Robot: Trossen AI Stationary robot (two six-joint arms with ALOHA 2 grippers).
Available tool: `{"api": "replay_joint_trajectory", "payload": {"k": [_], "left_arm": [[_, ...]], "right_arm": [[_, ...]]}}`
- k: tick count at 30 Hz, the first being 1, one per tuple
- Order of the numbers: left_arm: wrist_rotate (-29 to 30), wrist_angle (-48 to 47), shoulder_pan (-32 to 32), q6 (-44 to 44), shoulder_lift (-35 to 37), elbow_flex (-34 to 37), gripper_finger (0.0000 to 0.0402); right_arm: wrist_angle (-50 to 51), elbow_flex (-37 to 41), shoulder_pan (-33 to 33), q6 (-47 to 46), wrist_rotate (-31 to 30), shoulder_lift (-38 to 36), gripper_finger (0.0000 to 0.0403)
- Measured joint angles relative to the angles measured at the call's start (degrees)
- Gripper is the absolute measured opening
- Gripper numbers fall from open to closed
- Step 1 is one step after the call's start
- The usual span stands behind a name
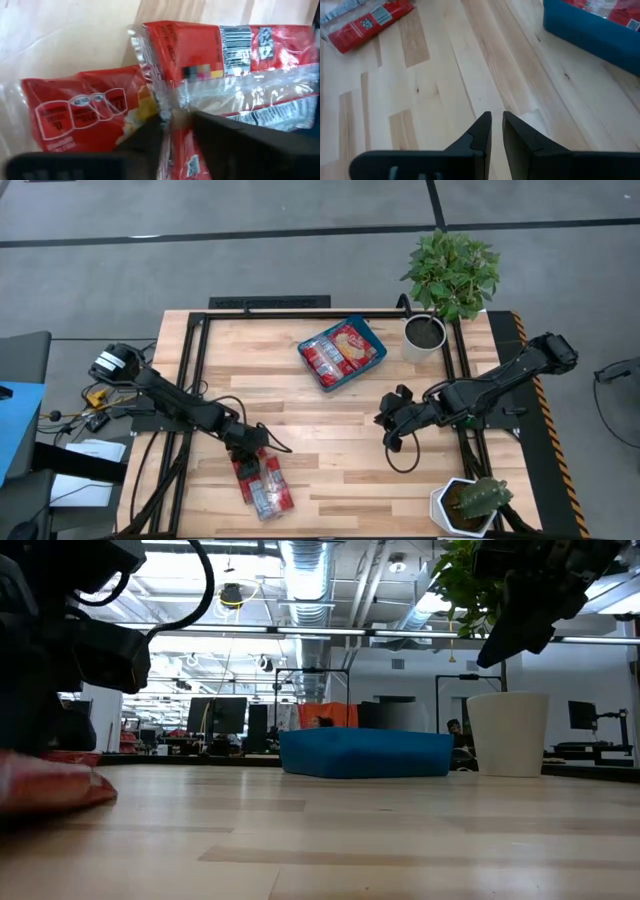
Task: Sort popcorn bags into baskets
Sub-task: Put the red popcorn bag into the blue bin
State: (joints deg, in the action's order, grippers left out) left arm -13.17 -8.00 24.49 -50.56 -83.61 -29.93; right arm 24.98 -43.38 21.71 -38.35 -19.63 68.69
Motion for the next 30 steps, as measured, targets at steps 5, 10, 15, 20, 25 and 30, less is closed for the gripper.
{"api": "replay_joint_trajectory", "payload": {"k": [5, 10, 15, 20, 25, 30], "left_arm": [[-0.17, 0.68, -1.15, 1.02, -0.39, 0.04, 0.0011], [-2.89, 1.96, -5.51, 1.41, 1.57, 0.01, 0.0002], [-4.30, 1.41, -11.90, 3.56, 6.21, -1.06, 0.0000], [-6.07, 1.77, -18.05, 4.49, 9.75, -1.88, 0.0000], [-10.24, 2.12, -24.08, 7.17, 10.43, -4.02, 0.0000], [-13.97, 2.25, -29.29, 11.55, 10.45, -8.01, 0.0000]], "right_arm": [[0.02, 0.00, 0.00, -0.04, -0.05, 0.00, 0.0070], [-0.22, 0.00, 0.00, -0.24, -0.05, 0.00, 0.0070], [-0.29, 0.00, 0.00, -0.24, -0.05, -0.57, 0.0070], [-0.09, -0.01, 0.00, -0.20, -0.03, -1.31, 0.0070], [-0.32, -0.02, 0.00, -0.13, -0.01, -2.35, 0.0070], [0.12, -0.02, 0.00, -0.02, 0.00, -4.83, 0.0070]]}}
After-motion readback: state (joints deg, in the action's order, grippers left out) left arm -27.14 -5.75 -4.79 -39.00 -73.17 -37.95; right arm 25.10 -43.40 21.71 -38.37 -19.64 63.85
